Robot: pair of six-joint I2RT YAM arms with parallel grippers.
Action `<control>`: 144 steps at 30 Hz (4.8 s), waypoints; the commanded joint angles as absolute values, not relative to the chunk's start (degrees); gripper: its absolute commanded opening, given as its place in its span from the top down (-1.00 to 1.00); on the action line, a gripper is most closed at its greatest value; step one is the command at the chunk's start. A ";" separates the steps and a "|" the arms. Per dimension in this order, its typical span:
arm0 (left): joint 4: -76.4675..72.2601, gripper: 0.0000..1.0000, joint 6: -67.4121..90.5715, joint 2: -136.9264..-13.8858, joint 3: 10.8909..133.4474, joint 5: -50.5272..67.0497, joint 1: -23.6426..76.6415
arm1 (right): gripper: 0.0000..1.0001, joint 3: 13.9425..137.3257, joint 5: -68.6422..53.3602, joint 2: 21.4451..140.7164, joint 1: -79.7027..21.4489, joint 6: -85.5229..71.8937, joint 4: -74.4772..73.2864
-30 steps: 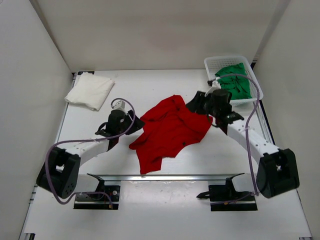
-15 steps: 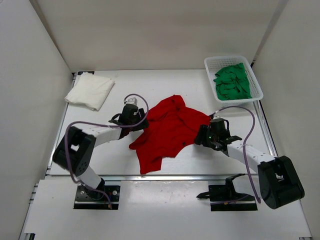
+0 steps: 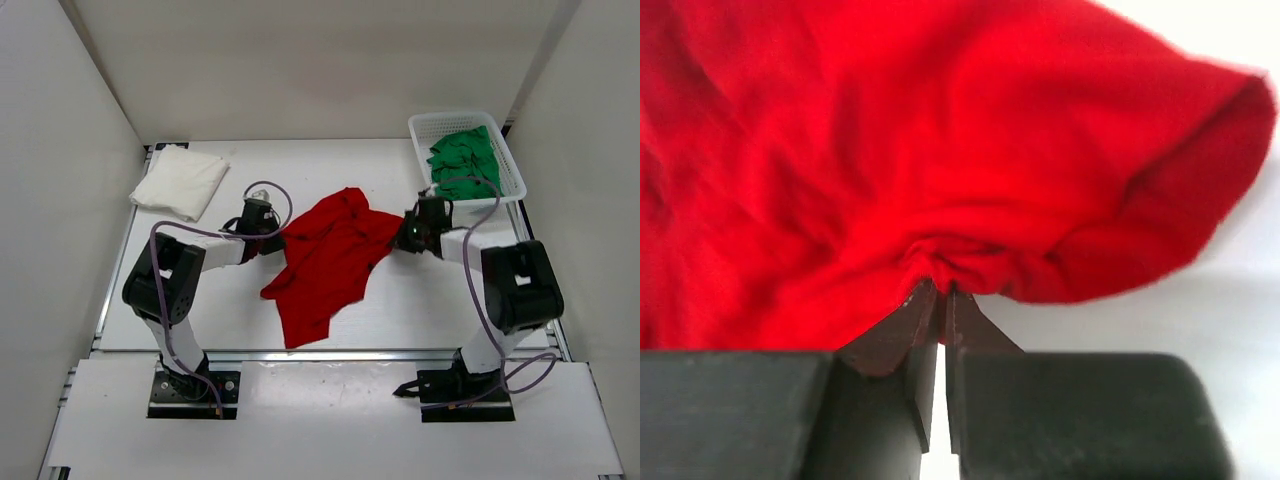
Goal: Fold and stack the t-shirts
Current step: Flatten out the tshirt
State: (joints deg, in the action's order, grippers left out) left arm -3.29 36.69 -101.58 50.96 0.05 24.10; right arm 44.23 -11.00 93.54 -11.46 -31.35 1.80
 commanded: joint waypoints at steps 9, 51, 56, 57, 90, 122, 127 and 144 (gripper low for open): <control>-5.27 0.88 41.22 -92.29 42.64 3.77 9.49 | 0.39 85.62 -5.20 107.33 -9.66 -21.80 -15.21; -10.10 -0.05 23.74 -95.19 49.58 -19.50 31.99 | 0.16 20.21 -10.45 66.62 -22.59 -30.67 3.25; -7.22 -0.27 16.09 -99.56 57.19 -20.22 34.19 | 0.17 21.00 -11.78 68.82 -22.76 -30.41 4.22; -6.08 -0.30 15.82 -100.62 58.52 -19.52 34.02 | 0.16 20.83 -11.78 68.91 -22.94 -30.67 4.39; -8.35 0.96 28.31 -104.32 63.36 0.27 20.73 | 1.00 24.96 -11.95 74.88 -16.88 -30.94 5.80; -2.54 1.00 21.24 -111.20 70.85 -8.01 30.07 | 1.00 22.85 -14.68 73.04 -14.77 -30.50 6.68; -10.61 1.00 34.06 -99.96 58.66 7.26 19.63 | 1.00 24.95 -14.15 73.91 -12.13 -30.76 5.28; -14.69 -0.02 45.12 -77.90 31.91 2.24 0.76 | 1.00 31.11 -16.17 75.67 -7.65 -31.29 4.39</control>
State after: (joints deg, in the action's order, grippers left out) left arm -15.00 48.77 -87.29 31.97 9.56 -3.97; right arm 29.06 -15.75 74.89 -8.82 -31.46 3.05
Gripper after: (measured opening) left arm 0.519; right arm 0.009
